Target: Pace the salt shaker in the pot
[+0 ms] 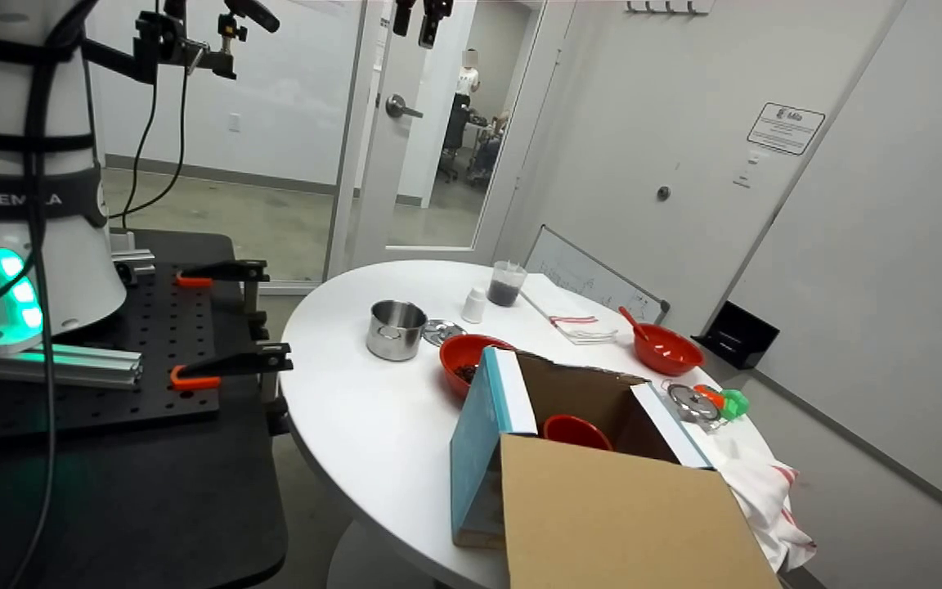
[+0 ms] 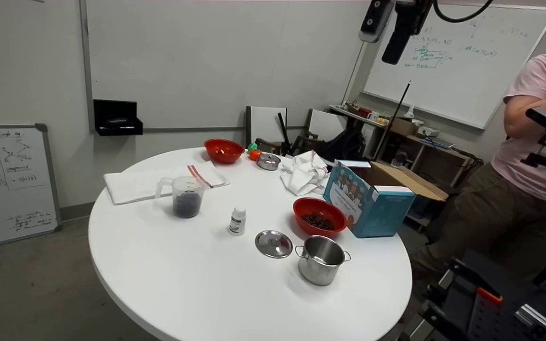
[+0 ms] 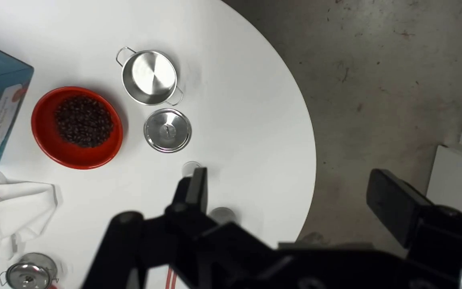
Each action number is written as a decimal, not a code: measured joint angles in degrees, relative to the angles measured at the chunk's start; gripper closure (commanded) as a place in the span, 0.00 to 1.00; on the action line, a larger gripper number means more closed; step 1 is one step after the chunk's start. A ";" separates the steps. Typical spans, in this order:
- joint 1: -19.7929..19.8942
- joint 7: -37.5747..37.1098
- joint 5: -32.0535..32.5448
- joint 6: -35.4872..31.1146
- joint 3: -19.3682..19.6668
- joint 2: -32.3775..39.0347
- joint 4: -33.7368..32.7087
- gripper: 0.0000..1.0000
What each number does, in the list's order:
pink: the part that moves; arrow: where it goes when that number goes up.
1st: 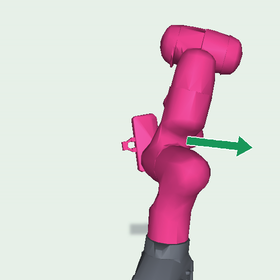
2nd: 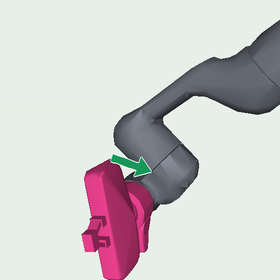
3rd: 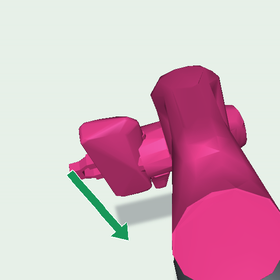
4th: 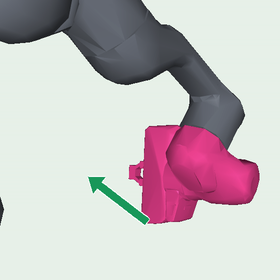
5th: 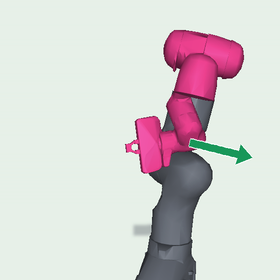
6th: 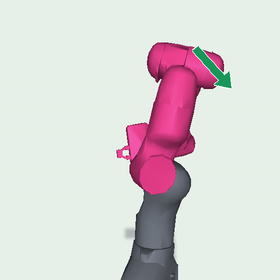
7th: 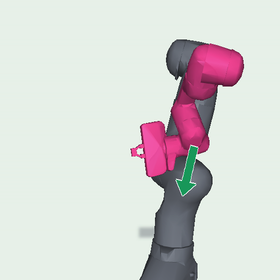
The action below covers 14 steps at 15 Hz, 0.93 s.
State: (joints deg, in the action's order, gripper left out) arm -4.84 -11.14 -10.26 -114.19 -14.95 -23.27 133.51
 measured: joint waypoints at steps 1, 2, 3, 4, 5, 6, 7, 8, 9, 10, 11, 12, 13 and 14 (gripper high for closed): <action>0.00 0.00 0.00 0.00 0.00 0.00 -0.03 0.00; 0.00 0.00 0.00 0.00 0.00 0.00 -0.04 0.00; 0.00 0.00 0.00 0.00 0.00 0.00 -0.04 0.00; 0.00 0.00 0.00 0.00 0.00 0.00 -0.04 0.00; -0.20 0.00 0.00 0.00 0.20 0.00 0.00 0.00; -0.42 0.00 0.00 -0.05 0.41 0.04 0.01 0.00; -0.60 0.01 0.00 -0.20 0.53 0.10 0.00 0.00; -0.70 0.02 0.19 -0.46 0.60 0.26 -0.08 0.00; -0.73 0.02 0.49 -0.82 0.61 0.49 -0.22 0.00; -0.73 -0.07 1.07 -1.65 0.62 0.82 -0.43 0.00; -0.68 -0.32 1.87 -2.66 0.65 1.31 -0.73 0.00; -0.55 -0.83 2.80 -3.71 0.70 1.94 -1.08 0.00; -0.41 -1.34 3.89 -4.70 0.74 2.81 -1.57 0.00; -0.25 -1.60 4.90 -5.59 0.82 3.91 -2.13 0.00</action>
State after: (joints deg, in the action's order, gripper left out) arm -5.10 -12.74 -5.36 -119.77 -14.13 -19.36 131.37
